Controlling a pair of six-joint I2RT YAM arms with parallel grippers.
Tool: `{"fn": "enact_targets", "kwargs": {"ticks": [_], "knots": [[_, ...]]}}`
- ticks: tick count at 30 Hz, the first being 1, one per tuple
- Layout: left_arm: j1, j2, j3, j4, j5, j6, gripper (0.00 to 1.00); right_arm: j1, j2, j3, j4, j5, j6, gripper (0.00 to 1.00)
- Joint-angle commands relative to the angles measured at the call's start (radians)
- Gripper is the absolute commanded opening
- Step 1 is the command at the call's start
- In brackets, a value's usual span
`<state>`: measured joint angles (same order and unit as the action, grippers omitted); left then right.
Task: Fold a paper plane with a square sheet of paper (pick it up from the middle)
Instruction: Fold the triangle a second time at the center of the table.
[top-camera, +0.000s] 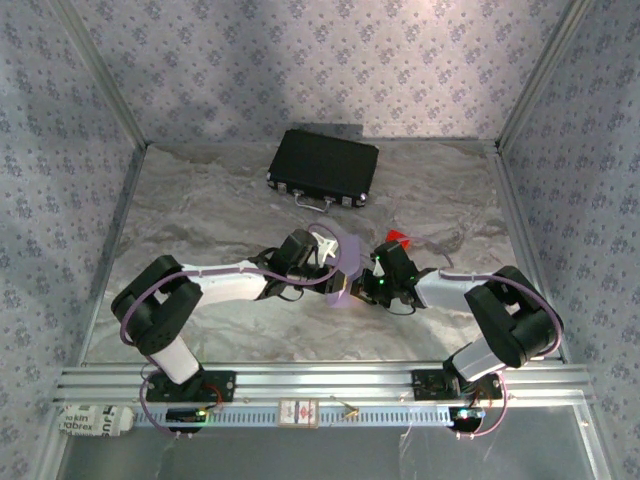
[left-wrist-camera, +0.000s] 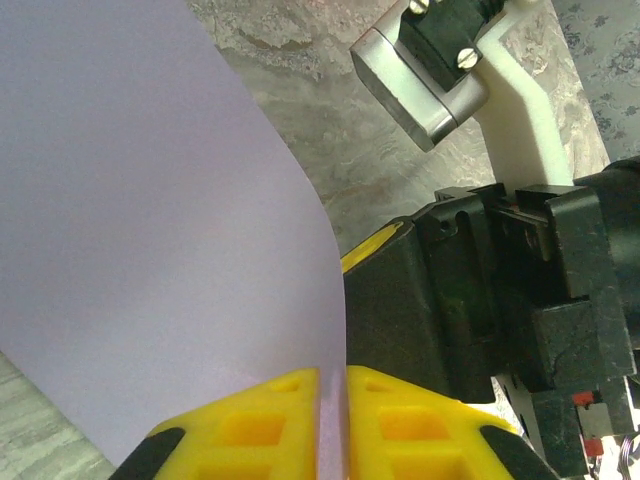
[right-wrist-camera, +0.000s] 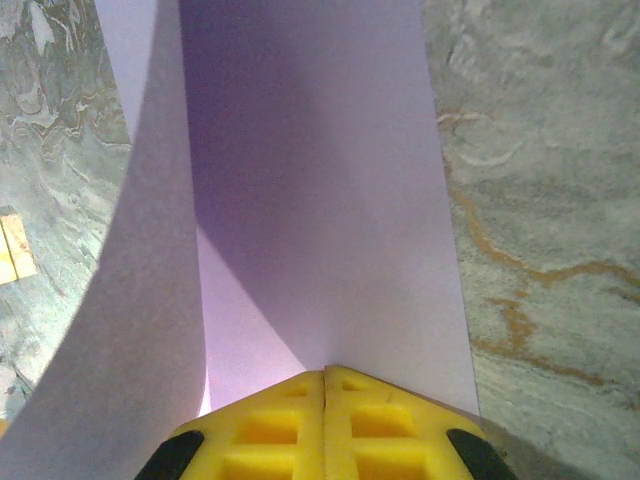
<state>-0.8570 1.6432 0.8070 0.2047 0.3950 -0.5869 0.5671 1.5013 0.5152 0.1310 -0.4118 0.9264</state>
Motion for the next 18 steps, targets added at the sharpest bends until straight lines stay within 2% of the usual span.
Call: {"fn": "enact_targets", "kwargs": {"ticks": [1, 7, 18], "knots": [[0.007, -0.019, -0.006, 0.007, -0.013, 0.009, 0.1, -0.008, 0.002, -0.002, -0.086, 0.03, -0.018, 0.06], [0.007, -0.009, 0.001, -0.007, -0.025, 0.01, 0.04, -0.008, -0.002, 0.01, -0.107, 0.03, -0.033, 0.06], [0.004, 0.028, 0.006, 0.02, -0.02, -0.036, 0.03, -0.033, -0.037, 0.048, -0.218, 0.021, -0.127, 0.07]]}}
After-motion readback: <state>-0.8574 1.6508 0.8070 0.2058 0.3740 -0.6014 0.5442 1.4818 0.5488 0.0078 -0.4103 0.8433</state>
